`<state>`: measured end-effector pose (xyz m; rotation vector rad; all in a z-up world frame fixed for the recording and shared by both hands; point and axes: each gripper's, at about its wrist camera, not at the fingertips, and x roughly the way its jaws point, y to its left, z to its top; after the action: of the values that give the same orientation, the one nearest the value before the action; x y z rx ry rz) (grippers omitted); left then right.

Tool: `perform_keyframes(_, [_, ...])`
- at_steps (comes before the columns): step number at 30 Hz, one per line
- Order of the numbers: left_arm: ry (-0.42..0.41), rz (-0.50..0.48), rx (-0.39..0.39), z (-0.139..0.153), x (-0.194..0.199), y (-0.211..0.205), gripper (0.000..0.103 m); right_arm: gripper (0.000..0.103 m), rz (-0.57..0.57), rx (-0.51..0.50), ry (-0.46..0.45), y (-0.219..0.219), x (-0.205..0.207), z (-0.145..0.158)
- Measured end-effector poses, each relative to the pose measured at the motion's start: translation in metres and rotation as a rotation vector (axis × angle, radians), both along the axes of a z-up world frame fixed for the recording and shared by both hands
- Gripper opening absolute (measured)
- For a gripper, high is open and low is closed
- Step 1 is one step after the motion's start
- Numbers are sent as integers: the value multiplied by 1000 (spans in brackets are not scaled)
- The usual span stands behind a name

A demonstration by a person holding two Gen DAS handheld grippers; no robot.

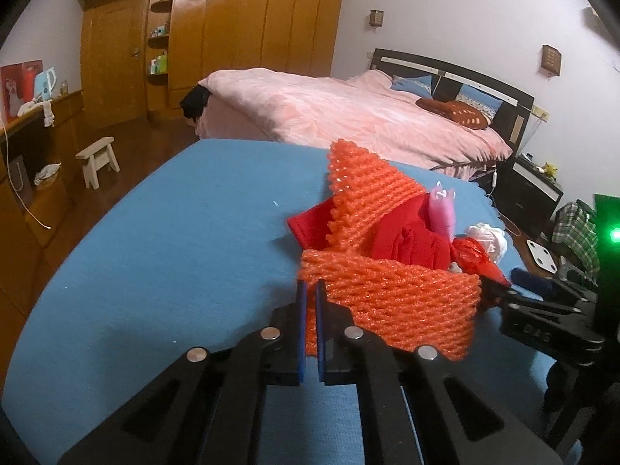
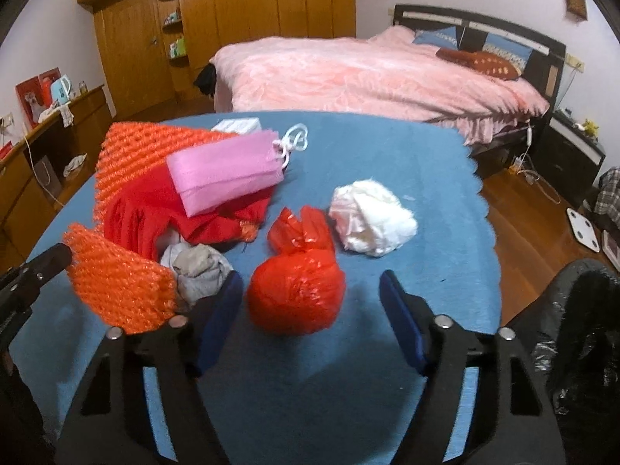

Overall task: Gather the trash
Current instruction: 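Grasp the red plastic bag with the right gripper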

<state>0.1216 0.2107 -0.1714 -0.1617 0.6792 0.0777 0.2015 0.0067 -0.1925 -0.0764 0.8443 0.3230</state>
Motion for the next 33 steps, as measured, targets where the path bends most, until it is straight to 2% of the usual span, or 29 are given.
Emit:
perform_keyframes(2, [-5, -5, 1, 2, -1, -1, 4, 44, 10, 9, 22, 1, 2, -2])
perform_keyframes(5, [-18, -14, 5, 9, -3, -3, 4, 40, 15, 23, 15, -1, -1, 1])
perform_keyframes(22, [-128, -111, -8, 65, -22, -40, 4, 40, -6, 68, -133, -45, -46, 74])
perform_keyframes(33, [-196, -215, -15, 102, -25, -88, 4, 40, -68, 82, -199, -94, -65, 111])
